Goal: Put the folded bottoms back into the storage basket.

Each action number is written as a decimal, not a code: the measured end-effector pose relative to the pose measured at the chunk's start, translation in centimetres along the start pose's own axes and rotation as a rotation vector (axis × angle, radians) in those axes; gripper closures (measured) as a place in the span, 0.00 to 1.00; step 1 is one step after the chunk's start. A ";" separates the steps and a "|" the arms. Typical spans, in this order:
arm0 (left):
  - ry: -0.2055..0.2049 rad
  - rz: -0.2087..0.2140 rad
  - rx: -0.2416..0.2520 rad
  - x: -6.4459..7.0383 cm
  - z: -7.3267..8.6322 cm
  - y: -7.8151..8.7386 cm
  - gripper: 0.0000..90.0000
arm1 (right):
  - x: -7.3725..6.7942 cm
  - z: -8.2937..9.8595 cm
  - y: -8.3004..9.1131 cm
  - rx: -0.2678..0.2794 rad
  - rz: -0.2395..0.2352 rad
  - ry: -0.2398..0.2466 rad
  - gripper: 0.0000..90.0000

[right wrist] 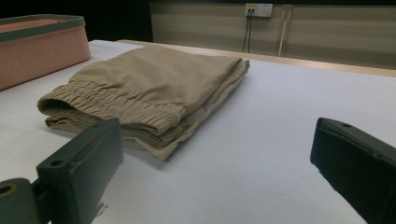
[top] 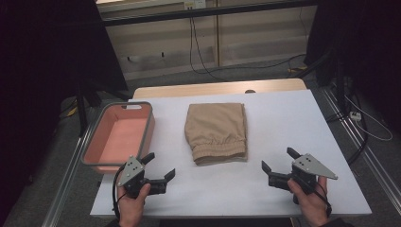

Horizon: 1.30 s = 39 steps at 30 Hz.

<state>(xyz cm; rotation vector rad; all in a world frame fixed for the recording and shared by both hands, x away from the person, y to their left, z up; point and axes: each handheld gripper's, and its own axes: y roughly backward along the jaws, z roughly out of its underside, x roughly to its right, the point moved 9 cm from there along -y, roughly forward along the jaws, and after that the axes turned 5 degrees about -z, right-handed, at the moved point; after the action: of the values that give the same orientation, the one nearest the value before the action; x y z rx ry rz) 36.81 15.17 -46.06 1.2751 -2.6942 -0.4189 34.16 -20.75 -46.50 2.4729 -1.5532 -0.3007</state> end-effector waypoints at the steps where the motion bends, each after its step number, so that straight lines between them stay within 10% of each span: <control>1: 0.003 0.001 -0.001 0.0 0.0 0.0 0.04 | 0.0 0.0 0.0 -0.002 0.000 0.001 0.03; 15: 0.025 0.036 -0.024 0.4 0.3 -0.3 0.05 | -1.4 0.7 -0.8 -0.065 -0.045 0.059 0.03; 39: -0.011 0.063 -0.048 0.9 0.7 -0.4 0.05 | -7.0 0.9 -4.5 -0.239 -0.302 0.091 0.05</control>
<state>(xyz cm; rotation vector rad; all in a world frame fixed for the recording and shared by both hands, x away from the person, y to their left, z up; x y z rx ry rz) 36.39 14.32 -46.85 1.1756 -2.7083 -0.4812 34.80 -12.56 -48.14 2.4841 -1.0395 -0.3890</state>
